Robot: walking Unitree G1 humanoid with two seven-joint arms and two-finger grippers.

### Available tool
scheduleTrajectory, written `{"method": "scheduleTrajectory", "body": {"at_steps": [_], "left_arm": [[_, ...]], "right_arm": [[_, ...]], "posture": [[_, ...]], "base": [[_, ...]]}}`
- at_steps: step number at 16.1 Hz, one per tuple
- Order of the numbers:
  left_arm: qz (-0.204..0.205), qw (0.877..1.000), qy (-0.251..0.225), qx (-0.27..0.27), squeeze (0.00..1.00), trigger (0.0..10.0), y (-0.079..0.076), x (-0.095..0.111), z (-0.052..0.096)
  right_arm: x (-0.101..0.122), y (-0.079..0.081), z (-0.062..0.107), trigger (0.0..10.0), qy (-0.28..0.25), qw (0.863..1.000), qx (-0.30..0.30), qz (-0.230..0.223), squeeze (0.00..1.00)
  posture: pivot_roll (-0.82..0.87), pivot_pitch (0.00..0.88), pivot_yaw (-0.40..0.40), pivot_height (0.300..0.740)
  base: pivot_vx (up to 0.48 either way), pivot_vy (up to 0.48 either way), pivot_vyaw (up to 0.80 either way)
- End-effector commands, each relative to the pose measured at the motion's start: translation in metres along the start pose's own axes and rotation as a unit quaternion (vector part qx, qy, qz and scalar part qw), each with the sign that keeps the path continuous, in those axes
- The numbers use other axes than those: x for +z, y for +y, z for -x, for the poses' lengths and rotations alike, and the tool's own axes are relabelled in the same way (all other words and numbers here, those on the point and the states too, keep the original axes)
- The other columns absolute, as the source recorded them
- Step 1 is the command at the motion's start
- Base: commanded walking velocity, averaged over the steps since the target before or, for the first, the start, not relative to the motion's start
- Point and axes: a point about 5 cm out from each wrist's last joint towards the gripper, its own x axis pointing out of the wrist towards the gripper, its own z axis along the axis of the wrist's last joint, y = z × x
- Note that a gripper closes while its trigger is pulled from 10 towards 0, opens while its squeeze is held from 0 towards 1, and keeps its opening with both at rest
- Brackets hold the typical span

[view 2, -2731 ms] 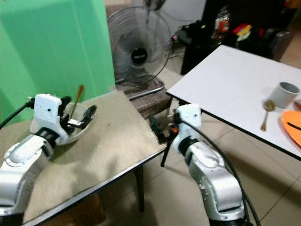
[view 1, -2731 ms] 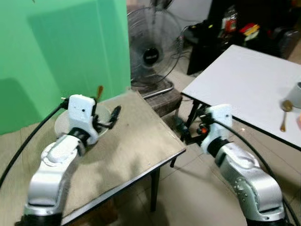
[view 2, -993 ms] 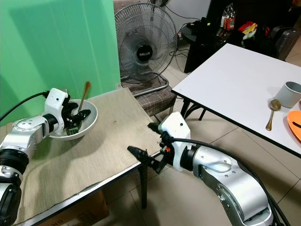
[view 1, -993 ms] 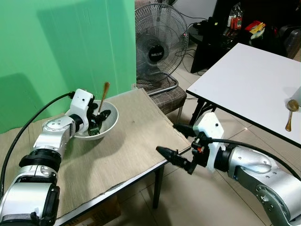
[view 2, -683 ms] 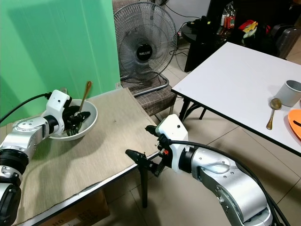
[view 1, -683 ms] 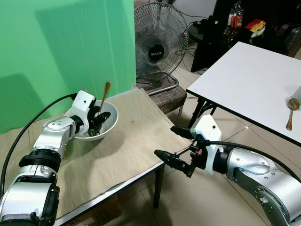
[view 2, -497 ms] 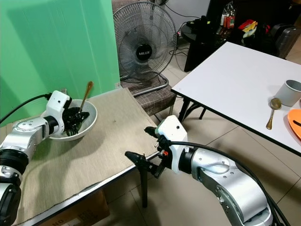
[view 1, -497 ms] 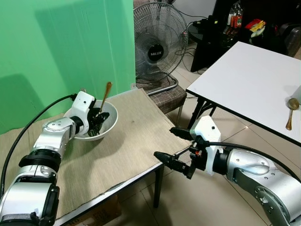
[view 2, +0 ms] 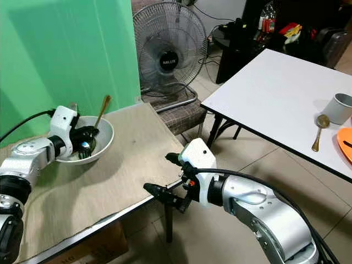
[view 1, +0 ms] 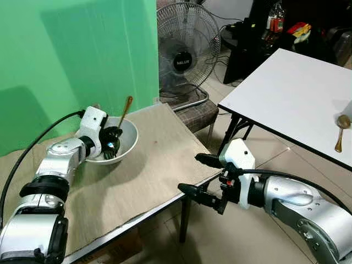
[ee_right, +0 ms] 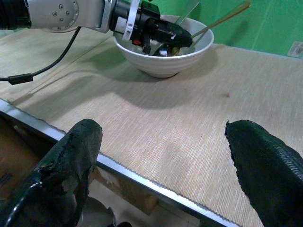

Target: Setting the table

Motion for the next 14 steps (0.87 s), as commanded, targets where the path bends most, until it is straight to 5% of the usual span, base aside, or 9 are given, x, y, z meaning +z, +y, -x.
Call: {"method": "scheduleTrajectory", "body": {"at_steps": [1, 7, 14], "left_arm": [[-0.003, 1.0, -0.023, 0.007, 0.0, 0.0, 0.003, 0.007, 0.002], [0.005, 0.998, -0.061, 0.001, 0.0, 0.0, 0.001, 0.011, 0.008], [0.036, 0.977, -0.207, -0.03, 0.0, 0.0, -0.006, 0.043, 0.025]], "right_arm": [[0.005, 0.003, 0.0, 10.0, -0.008, 1.0, 0.008, 0.011, 0.0], [0.005, 0.002, -0.004, 10.0, -0.014, 1.0, 0.012, 0.015, 0.0], [0.008, -0.005, -0.007, 10.0, -0.043, 0.999, -0.019, 0.013, 0.0]], "posture": [[-0.1, 0.0, 0.012, 0.74], [-0.08, 0.0, 0.012, 0.74], [-0.07, 0.0, 0.013, 0.74]], "base": [[0.0, 0.0, 0.0], [0.0, 0.0, 0.0], [0.0, 0.0, 0.0]]}}
